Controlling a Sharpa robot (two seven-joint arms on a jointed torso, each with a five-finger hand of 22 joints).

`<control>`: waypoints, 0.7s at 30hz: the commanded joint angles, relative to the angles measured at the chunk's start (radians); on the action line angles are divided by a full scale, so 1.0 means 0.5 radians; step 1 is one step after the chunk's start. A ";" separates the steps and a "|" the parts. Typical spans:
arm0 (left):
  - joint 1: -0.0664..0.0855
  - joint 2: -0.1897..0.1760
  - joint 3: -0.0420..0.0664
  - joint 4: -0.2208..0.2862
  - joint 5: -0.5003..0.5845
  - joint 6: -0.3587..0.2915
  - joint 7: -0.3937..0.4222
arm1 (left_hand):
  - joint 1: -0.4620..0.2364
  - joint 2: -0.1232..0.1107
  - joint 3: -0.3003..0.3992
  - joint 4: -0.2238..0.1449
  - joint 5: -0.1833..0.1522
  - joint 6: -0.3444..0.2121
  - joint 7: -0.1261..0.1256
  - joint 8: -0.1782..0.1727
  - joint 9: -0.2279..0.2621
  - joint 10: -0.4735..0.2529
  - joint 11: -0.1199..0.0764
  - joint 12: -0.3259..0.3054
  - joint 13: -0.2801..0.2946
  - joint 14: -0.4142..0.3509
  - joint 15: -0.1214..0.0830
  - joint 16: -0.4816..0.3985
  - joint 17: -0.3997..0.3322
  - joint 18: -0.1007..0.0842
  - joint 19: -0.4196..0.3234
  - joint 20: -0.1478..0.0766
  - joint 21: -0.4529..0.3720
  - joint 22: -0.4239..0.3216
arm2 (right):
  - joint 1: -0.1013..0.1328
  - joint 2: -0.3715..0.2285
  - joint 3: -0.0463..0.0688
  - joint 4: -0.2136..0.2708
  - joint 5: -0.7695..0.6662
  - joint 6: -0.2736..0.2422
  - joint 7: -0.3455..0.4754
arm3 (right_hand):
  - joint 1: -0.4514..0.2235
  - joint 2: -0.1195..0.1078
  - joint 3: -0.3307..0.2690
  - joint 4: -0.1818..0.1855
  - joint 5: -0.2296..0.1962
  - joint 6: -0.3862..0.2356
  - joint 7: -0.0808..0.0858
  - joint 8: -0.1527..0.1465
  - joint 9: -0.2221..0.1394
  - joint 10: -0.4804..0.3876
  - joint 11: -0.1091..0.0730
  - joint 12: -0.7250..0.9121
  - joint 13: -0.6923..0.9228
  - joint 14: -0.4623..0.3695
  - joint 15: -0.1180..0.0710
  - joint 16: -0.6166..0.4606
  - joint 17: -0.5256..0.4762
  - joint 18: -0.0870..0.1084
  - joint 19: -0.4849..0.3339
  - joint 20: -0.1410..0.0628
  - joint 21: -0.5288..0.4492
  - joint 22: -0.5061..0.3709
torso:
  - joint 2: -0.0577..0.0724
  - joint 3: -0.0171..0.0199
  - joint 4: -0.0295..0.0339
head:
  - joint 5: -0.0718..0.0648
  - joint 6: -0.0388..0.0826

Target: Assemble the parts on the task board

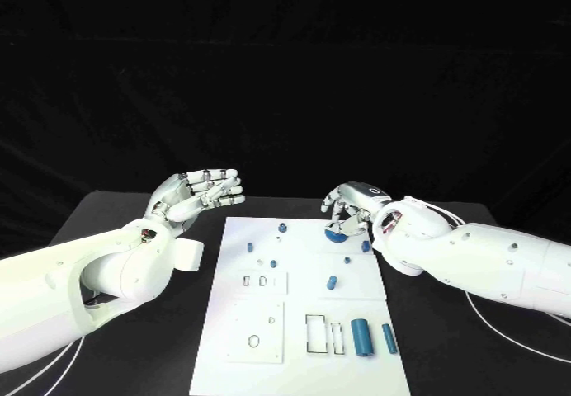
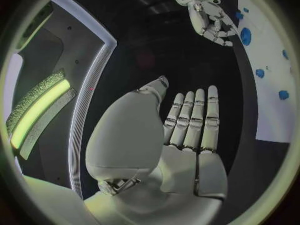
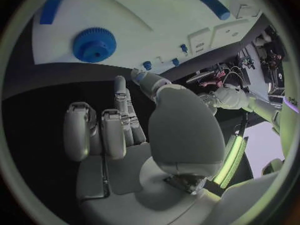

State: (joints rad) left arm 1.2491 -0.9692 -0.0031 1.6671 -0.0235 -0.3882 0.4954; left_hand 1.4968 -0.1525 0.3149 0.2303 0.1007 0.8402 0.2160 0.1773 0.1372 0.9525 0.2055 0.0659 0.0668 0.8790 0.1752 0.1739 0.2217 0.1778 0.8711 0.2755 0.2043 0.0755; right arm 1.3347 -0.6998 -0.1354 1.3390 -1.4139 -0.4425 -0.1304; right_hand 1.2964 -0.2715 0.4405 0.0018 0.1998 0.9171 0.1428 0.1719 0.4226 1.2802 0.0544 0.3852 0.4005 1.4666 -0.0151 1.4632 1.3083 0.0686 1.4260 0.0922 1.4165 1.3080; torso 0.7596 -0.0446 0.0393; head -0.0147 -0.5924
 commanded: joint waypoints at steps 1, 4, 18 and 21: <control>0.004 -0.002 0.002 -0.005 0.007 0.033 0.011 | -0.008 0.003 0.002 -0.007 -0.011 -0.014 0.070 -0.005 0.002 -0.016 0.003 -0.002 -0.001 -0.012 -0.003 -0.011 0.003 0.009 -0.009 0.003 -0.007 -0.002 | 0.009 -0.055 0.002 0.033 0.245 0.163 -0.048 | 0.064 0.054 -0.218 0.055 0.010 -0.053 0.007 0.034 0.050 -0.118 0.008 0.838 0.842 0.141 0.002 0.063 0.179 -0.048 0.051 0.002 0.051 0.161 | -0.007 0.0105 -0.014 | 0.007 0.003; 0.004 -0.003 0.002 -0.009 0.009 0.035 0.011 | -0.008 0.003 0.002 -0.007 -0.011 -0.014 0.070 -0.005 0.002 -0.016 0.003 -0.002 -0.001 -0.012 -0.003 -0.011 0.003 0.009 -0.009 0.003 -0.007 -0.002 | 0.013 -0.083 0.002 0.018 0.314 0.223 -0.058 | 0.116 0.082 -0.339 0.130 0.023 -0.099 0.022 0.057 0.079 0.054 0.027 1.541 1.530 0.166 0.023 0.129 0.312 -0.065 0.097 0.022 0.099 0.240 | -0.007 0.0139 -0.014 | 0.008 0.002; 0.003 0.000 0.001 -0.017 0.011 0.039 0.008 | -0.008 0.003 0.002 -0.007 -0.011 -0.014 0.070 -0.005 0.002 -0.016 0.003 -0.002 -0.001 -0.012 -0.003 -0.011 0.003 0.009 -0.009 0.003 -0.007 -0.002 | 0.008 -0.014 0.001 -0.140 0.399 0.306 -0.067 | 0.173 0.107 -0.455 0.245 0.037 -0.136 0.041 0.078 0.099 0.236 0.050 1.955 1.931 0.183 0.045 0.170 0.402 -0.090 0.165 0.044 0.172 0.347 | -0.003 0.0093 -0.007 | 0.005 0.002; 0.003 0.001 0.001 -0.017 0.011 0.040 0.007 | -0.008 0.003 0.002 -0.007 -0.011 -0.014 0.070 -0.005 0.002 -0.016 0.003 -0.002 -0.001 -0.012 -0.003 -0.011 0.003 0.009 -0.009 0.003 -0.007 -0.002 | 0.002 0.007 0.000 -0.165 0.403 0.309 -0.065 | 0.179 0.110 -0.460 0.255 0.039 -0.135 0.042 0.081 0.101 0.267 0.051 1.999 1.973 0.184 0.046 0.173 0.408 -0.092 0.173 0.045 0.180 0.358 | -0.004 0.0070 -0.007 | 0.004 0.000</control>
State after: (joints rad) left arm 1.2492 -0.9704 -0.0033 1.6574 -0.0220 -0.3862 0.4944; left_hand 1.4968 -0.1525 0.3149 0.2303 0.1007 0.8402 0.2160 0.1773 0.1369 0.9525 0.2056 0.0659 0.0668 0.8790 0.1752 0.1739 0.2215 0.1778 0.8716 0.2751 0.2043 0.0756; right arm 1.3374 -0.6981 -0.1353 1.2602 -1.2302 -0.3195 -0.1611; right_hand 1.3759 -0.2168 0.2098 0.1286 0.2157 0.8546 0.1633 0.2091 0.4726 1.4125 0.0800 1.3861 1.3085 1.4665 -0.0001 1.5456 1.3080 0.0374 1.4667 0.1072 1.5033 1.3079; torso 0.7572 -0.0402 0.0351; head -0.0126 -0.5913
